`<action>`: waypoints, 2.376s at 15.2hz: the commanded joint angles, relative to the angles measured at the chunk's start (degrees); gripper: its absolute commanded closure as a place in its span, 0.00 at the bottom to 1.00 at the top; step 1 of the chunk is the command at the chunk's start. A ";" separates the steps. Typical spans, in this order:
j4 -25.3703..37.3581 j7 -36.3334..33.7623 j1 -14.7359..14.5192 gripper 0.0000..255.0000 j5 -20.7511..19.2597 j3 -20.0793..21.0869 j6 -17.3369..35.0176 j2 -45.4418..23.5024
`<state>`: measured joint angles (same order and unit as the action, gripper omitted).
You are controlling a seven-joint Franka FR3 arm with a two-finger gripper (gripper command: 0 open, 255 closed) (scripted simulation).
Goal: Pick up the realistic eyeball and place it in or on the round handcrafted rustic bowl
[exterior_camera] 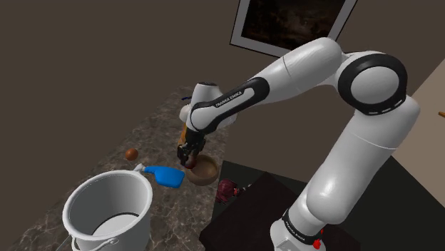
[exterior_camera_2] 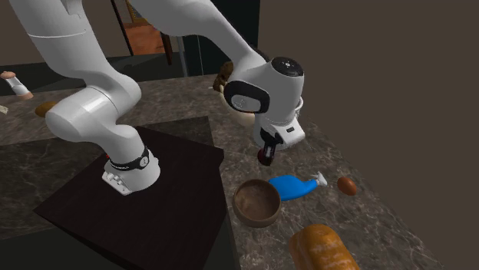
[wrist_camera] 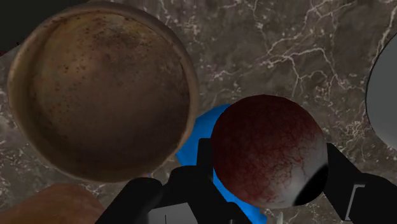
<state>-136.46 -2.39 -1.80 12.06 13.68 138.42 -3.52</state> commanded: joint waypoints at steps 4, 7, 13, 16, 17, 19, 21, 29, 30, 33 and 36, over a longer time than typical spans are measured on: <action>-1.95 7.80 4.00 1.00 0.34 -3.56 -1.24 2.08; -2.11 12.66 6.64 1.00 -0.02 -6.12 -2.11 2.37; -2.97 13.38 6.53 1.00 0.36 -6.01 2.63 -1.52; -3.22 13.76 6.48 1.00 0.56 -5.96 4.96 -3.62; -3.28 13.89 6.46 1.00 0.63 -5.94 5.73 -4.34; -3.35 14.16 6.44 1.00 0.77 -5.90 7.26 -5.81; -3.38 14.34 6.42 1.00 0.87 -5.88 8.28 -6.80; -3.37 14.34 6.42 0.00 0.87 -5.88 8.27 -6.81; -3.37 14.34 6.42 0.00 0.87 -5.88 8.27 -6.81; -3.37 14.34 6.42 0.00 0.87 -5.88 8.27 -6.81; -2.91 14.08 6.74 0.00 0.44 -6.18 4.34 -3.36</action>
<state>-139.88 11.58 4.67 12.73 7.74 144.56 -8.11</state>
